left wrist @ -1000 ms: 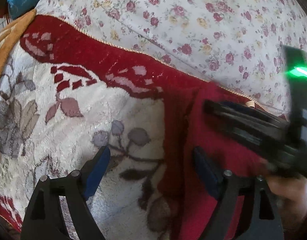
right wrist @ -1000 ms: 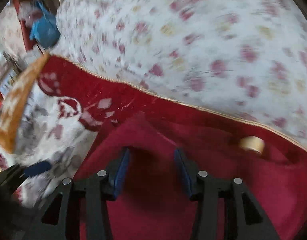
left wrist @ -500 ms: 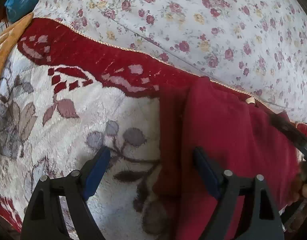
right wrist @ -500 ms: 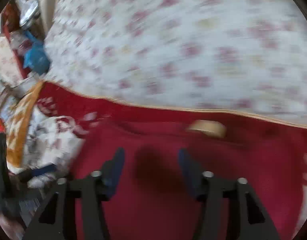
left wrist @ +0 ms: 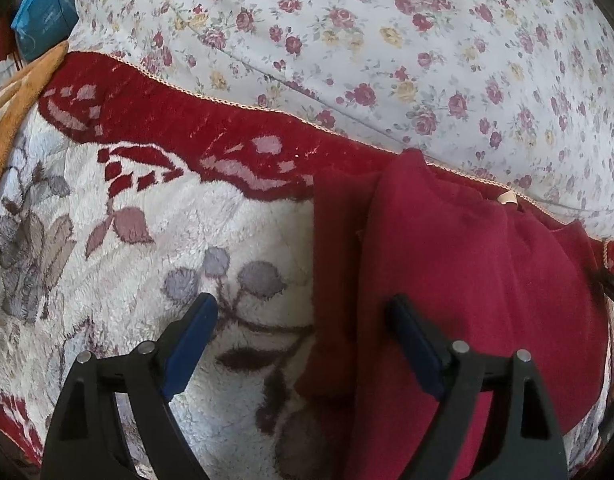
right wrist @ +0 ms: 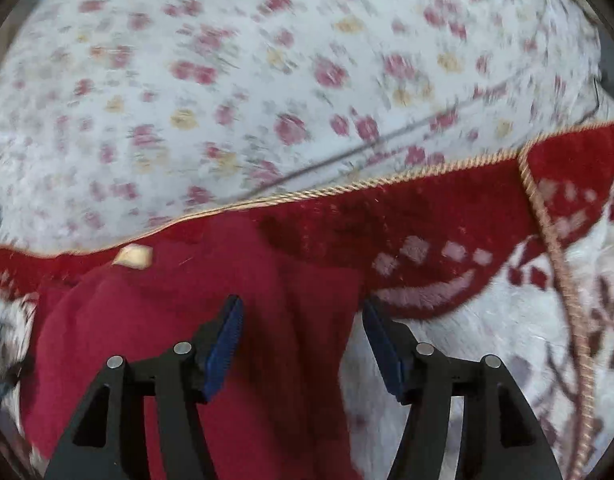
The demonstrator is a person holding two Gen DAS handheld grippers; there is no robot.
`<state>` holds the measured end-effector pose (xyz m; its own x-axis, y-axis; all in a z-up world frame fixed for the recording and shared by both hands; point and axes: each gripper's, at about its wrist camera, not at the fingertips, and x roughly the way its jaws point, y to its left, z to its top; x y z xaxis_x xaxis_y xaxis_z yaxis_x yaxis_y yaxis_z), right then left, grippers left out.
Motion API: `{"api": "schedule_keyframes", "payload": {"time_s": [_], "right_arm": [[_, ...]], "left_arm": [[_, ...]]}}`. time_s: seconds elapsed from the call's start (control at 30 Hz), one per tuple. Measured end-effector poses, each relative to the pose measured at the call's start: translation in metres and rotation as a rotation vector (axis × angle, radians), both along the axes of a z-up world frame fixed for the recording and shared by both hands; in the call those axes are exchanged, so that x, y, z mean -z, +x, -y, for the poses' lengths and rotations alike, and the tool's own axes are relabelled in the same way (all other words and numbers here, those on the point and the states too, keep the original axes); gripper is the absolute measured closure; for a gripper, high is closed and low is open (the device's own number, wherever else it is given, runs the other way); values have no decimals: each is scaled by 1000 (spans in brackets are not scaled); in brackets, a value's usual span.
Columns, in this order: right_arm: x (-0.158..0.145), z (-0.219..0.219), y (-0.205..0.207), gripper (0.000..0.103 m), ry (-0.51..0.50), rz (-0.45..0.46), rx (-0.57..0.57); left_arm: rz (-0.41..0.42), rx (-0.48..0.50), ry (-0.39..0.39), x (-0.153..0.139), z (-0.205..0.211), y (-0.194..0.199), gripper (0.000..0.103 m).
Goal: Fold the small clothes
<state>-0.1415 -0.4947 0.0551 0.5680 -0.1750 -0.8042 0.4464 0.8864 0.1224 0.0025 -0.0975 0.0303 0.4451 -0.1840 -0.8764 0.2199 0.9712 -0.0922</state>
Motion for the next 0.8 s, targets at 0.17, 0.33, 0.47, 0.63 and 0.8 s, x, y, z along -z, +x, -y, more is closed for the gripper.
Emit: {"api": "schedule_keyframes", "payload": {"time_s": [0.17,0.33,0.47,0.63,0.8], "right_arm": [[-13,-45,-35,37,-25,11,-119],[11,-79,-53,37,-47,-74,-190],[29,-82,-61,39,-89,-114,-191],[10,-88,-69,38,-73,-91,-184],[12,-81,-72,38,-93,-98,-148]], "left_arm": [[7,-6,-4,0,-1,-1,16],[13,-2,-1,-1,-1,-2,16],[19,-1,2,-2,-1,-3,16],[40,4,-1,-12,-4,-14,16],[43,43,-6,-19,-5,-31,16]]}}
